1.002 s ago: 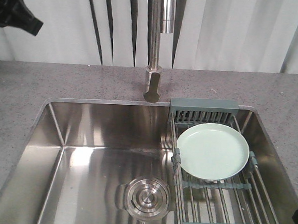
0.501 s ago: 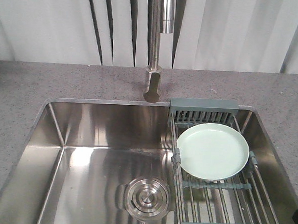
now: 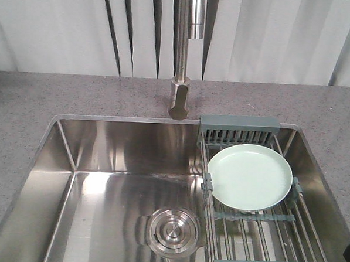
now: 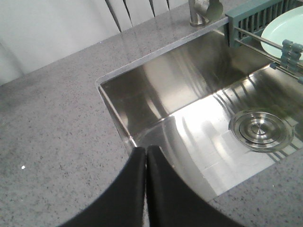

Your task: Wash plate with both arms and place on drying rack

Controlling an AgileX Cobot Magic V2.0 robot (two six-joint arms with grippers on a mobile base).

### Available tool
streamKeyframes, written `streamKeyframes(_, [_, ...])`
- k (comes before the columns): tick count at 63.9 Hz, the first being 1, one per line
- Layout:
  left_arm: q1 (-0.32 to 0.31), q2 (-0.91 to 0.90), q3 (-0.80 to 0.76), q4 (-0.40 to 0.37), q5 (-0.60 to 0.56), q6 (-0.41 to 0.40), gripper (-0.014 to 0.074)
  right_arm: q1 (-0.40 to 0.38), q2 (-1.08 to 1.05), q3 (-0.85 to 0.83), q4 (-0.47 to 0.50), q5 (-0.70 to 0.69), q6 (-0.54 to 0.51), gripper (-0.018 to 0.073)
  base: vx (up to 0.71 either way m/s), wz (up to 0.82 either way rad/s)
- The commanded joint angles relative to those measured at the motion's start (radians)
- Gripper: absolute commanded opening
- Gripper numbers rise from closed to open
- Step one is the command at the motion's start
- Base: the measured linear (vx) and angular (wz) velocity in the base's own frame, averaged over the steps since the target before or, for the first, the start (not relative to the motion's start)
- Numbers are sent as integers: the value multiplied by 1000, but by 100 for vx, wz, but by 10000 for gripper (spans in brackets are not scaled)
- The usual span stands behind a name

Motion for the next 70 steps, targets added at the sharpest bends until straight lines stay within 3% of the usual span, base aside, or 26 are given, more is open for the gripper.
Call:
streamKeyframes(1, [-2,-46,47,-6,-117,-15,-6,-3,11,-25,0,-74,-13,312,0,0])
streamKeyframes(9, [-2,-98,106,-10,-235,-16,-6,-3,11,-25,0,-74,-13,312,0,0])
streamKeyframes(19, [-2,-100,123,-7,-280,-17,-6,-3,11,-25,0,-74,-13,312,0,0])
streamKeyframes(70, [-2,-100,123,-44,-320,-61,-6,-3,11,-25,0,-74,-13,312,0,0])
